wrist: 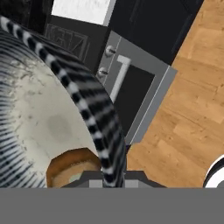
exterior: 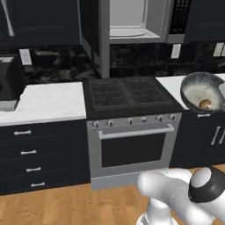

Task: Pick the mushroom from the sink and place it in the bowl. Then pick the bowl and place it in the microwave. Then close the microwave door and press the start button.

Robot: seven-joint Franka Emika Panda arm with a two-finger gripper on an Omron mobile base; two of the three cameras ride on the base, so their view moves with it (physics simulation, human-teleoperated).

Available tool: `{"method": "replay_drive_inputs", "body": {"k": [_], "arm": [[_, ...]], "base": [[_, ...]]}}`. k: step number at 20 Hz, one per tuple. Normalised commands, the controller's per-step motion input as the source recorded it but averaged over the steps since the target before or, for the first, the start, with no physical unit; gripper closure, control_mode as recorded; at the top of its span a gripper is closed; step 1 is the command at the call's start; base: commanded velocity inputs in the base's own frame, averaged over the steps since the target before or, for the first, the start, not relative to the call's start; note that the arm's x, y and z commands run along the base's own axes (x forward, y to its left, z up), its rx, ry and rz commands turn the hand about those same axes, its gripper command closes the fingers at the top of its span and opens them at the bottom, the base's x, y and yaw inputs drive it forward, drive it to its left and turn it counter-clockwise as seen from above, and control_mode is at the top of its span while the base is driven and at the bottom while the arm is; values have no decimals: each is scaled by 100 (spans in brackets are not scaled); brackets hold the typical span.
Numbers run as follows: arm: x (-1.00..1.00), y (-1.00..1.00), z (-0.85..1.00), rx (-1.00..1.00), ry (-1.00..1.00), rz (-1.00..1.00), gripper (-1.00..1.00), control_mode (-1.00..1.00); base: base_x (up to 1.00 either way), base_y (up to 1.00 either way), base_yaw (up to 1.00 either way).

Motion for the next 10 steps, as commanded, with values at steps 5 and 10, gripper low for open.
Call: {"method": "replay_drive_inputs", "body": {"k": [5,10], "arm": [[0,0,0,0,0,0,100,100],[0,0,0,0,0,0,100,100]], "base": [[83,26,-5],[67,24,0]]}}
